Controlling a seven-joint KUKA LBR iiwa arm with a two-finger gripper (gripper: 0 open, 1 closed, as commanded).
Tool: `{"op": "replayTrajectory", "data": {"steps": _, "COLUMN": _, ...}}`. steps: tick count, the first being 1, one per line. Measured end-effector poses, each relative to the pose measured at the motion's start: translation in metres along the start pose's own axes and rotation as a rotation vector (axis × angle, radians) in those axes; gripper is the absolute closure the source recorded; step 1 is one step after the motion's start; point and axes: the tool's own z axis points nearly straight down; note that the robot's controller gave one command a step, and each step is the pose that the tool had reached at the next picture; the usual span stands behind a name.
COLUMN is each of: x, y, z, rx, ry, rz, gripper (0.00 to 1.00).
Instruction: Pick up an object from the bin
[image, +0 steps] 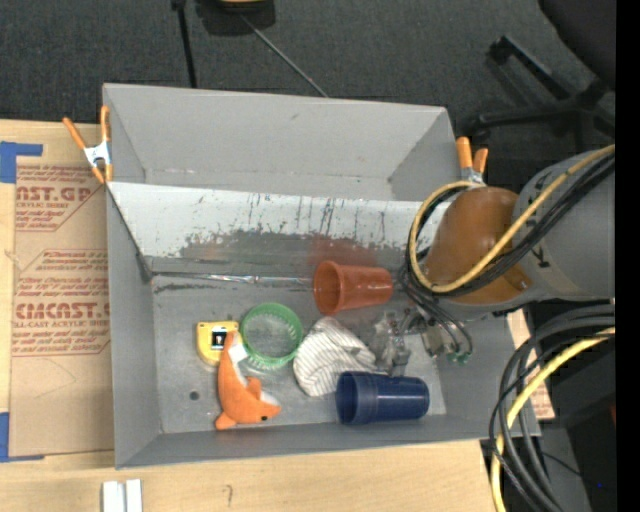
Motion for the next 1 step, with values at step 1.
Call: {"op": "replayTrajectory", "data": {"steps": 1, "x": 0.0024, "y": 0.0061, "z": -0.0437, "rx": -0.004, "ry": 0.020, "rz": -0.017, "gripper": 1.00}}
